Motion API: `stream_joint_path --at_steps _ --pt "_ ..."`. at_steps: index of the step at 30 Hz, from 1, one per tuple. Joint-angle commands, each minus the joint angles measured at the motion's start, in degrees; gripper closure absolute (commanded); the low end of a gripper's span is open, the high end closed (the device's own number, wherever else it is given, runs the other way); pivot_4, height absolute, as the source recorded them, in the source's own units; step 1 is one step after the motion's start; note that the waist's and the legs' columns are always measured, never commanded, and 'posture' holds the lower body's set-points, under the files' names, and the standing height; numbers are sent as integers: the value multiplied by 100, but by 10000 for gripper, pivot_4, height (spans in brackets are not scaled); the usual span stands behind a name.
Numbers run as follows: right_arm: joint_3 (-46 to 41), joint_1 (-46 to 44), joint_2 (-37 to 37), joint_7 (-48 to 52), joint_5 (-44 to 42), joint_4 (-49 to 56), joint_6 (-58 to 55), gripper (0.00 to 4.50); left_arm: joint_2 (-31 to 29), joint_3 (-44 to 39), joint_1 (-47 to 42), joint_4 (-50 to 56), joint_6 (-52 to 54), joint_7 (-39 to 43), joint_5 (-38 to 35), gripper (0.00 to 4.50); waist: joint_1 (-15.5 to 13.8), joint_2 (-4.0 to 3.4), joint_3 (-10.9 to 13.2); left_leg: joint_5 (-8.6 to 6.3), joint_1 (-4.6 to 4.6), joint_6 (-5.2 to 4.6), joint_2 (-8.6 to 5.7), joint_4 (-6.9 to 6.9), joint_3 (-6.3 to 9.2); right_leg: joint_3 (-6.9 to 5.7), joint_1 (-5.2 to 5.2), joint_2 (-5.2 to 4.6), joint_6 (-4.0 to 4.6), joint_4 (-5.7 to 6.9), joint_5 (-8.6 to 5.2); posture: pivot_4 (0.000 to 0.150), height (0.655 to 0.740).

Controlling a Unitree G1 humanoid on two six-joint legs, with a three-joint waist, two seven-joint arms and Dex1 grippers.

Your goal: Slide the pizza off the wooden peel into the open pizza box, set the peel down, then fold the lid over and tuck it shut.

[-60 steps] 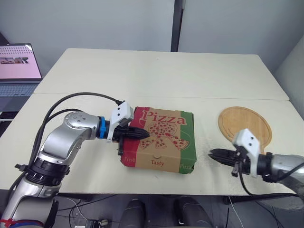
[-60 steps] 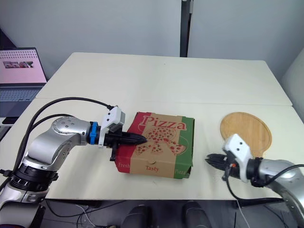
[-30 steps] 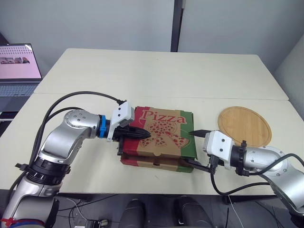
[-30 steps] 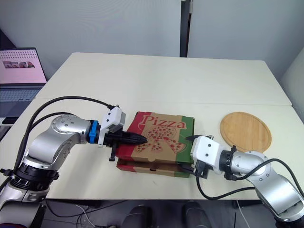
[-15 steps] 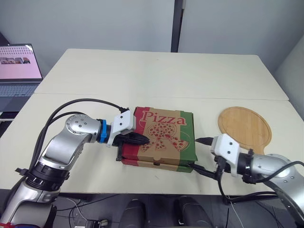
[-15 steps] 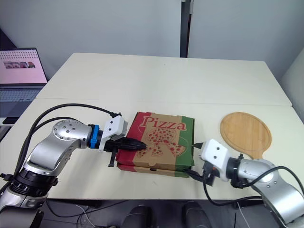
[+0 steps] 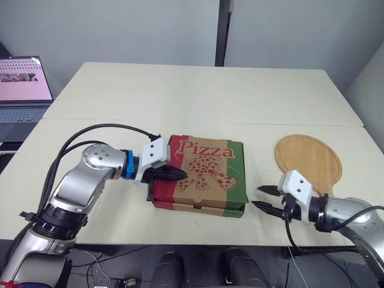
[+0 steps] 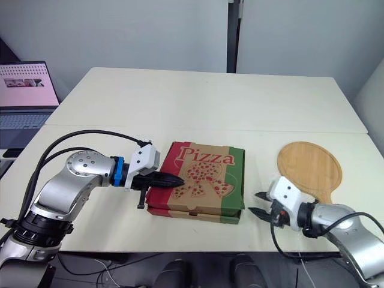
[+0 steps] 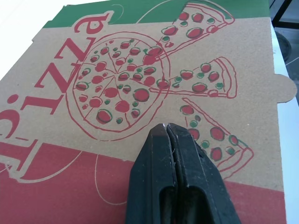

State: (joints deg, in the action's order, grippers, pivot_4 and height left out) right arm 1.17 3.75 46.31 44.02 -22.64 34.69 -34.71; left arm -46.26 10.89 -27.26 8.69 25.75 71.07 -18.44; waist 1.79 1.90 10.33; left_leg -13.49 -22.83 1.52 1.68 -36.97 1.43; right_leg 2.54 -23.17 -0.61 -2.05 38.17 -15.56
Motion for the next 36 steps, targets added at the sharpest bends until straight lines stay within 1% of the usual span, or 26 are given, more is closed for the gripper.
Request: stream_joint_path --at_steps 1,3,4,5,12,16,17,19,22,25,27,30,33,36 --pt "68 -269 -131 90 -86 114 151 33644 -53 -76 -18 0 29 -58 60 45000 1 0 0 0 0 0 0 0 0 0 0 0 0 2 0 1500 7325" --pt "153 -348 -163 199 -211 215 75 41362 -53 -81 -19 2 32 -77 52 45000 -5 0 0 0 -1 0 0 0 2 -1 0 0 0 2 0 1500 7325" --pt "216 -353 -167 240 -233 261 60 44396 -47 -86 -21 3 39 -91 46 45000 -10 0 0 0 -1 0 0 0 2 -1 0 0 0 2 0 1500 7325" --pt "259 -354 -167 262 -249 291 50 44776 -42 -89 -23 4 45 -101 41 45000 -12 0 0 0 -2 0 0 0 4 -2 0 0 0 1 0 1500 7325" --pt "625 -464 -396 164 -91 118 32 44776 21 -62 -55 21 92 -150 26 45000 4 0 0 0 0 0 2 0 4 -2 -1 3 0 4 0 1500 7325" --pt "745 -352 -251 176 299 -37 248 44776 22 -44 -42 40 93 -161 22 45000 3 0 0 0 0 0 3 0 3 -2 -1 4 0 4 0 1500 7325" --pt "651 -280 -134 216 377 -54 312 44776 21 -49 -36 44 94 -169 21 45000 2 0 -1 0 1 0 3 0 3 -2 -1 4 0 4 0 1500 7325" --pt "241 -149 192 440 264 15 311 44776 14 -71 -30 37 95 -172 18 45000 -11 0 -1 0 1 0 2 0 3 -2 -1 4 0 4 0 1500 7325" --pt "-414 -142 663 862 -211 123 142 44776 -1 -101 -17 29 93 -170 12 45000 -21 0 -1 0 0 0 -2 -2 -1 1 0 -2 0 3 0 1500 7325" --pt "-737 -419 757 1007 -751 235 -151 44776 -11 -115 -8 21 84 -167 10 45000 -2 0 -1 0 -1 0 0 -3 1 0 1 0 -1 3 1 1500 7325" --pt "-599 -741 564 871 -922 330 -258 44776 -15 -130 -18 6 84 -161 1 45000 13 0 -1 0 2 0 5 -2 1 1 0 6 2 6 2 1500 7325" --pt "-57 -1235 119 571 -926 434 -422 44776 -11 -181 -57 -14 88 -162 -35 45000 13 0 -1 0 3 0 12 -2 5 -1 -1 15 4 8 3 1500 7325" --pt "680 -1587 -316 358 -561 364 -426 44776 -29 -413 -90 65 204 -193 -239 45000 2 0 -1 0 0 0 11 -2 6 -1 -3 15 4 8 3 1500 7325" --pt "1092 -1755 -492 308 -306 215 -357 44776 -191 -792 -131 105 447 -134 -523 45000 -9 0 -1 0 -6 0 8 -3 4 -1 -7 11 4 4 3 1500 7325"
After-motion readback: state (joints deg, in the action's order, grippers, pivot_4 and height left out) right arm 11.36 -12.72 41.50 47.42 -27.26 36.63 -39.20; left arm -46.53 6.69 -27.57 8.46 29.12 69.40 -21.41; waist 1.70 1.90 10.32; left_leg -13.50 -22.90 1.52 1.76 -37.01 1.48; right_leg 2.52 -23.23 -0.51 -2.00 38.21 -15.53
